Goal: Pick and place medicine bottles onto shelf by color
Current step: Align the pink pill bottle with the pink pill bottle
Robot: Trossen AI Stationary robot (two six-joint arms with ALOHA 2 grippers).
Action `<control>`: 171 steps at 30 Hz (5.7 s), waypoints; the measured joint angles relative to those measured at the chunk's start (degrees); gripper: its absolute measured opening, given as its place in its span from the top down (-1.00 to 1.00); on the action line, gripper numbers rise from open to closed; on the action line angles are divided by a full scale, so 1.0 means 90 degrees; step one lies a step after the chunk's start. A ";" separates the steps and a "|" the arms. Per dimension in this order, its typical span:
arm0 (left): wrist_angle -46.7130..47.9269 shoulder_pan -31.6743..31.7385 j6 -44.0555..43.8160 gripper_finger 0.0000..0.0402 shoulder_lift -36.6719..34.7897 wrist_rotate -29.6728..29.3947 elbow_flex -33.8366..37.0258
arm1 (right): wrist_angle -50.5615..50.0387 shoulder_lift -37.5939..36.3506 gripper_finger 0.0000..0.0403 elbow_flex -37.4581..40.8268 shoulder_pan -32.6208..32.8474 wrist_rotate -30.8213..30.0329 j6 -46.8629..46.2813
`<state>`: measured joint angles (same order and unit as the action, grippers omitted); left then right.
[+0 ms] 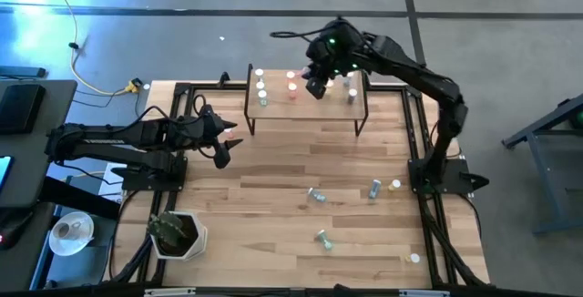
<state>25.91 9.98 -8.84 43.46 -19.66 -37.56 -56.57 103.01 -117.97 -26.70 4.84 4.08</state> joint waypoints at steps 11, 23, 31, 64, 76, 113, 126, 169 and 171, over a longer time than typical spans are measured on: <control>0.0005 0.0000 0.0000 -0.20 0.0000 -0.0002 0.0000 | -0.1845 0.1460 0.53 -0.1785 0.0174 -0.0014 0.0154; 0.0007 0.0000 -0.0007 -0.20 0.0002 -0.0002 0.0000 | -0.1565 0.1864 0.53 -0.1270 0.0497 -0.0007 0.0273; 0.0007 0.0002 -0.0017 -0.20 0.0002 -0.0001 0.0000 | -0.1475 0.2032 0.53 -0.1266 0.0568 -0.0277 0.0506; 0.0005 0.0002 -0.0012 -0.20 0.0005 0.0000 0.0000 | -0.1474 0.2233 0.53 -0.1253 0.0508 -0.0347 0.0554; 0.0005 0.0002 -0.0010 -0.20 0.0005 -0.0001 0.0000 | -0.1500 0.2233 0.42 -0.1253 0.0508 -0.0347 0.0589; 0.0005 0.0001 -0.0002 -0.20 0.0005 -0.0001 0.0000 | -0.1469 0.2248 0.29 -0.1253 0.0464 -0.0587 0.0758; 0.0005 0.0002 -0.0002 -0.20 0.0005 0.0000 0.0000 | -0.1944 0.2224 0.29 -0.1555 0.0492 -0.0585 0.0534; 0.0240 0.0002 0.0053 -0.20 0.0000 0.0121 0.0000 | -0.0400 -0.1518 0.29 0.4404 0.2952 -0.0049 -0.2587; 0.0239 0.0002 0.0053 -0.20 0.0000 0.0119 0.0000 | -0.0216 -0.1854 0.29 0.4831 0.3117 -0.0264 -0.3115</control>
<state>28.06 10.00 -8.36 43.46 -18.59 -37.56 -58.51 86.32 -74.49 1.36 2.46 -23.96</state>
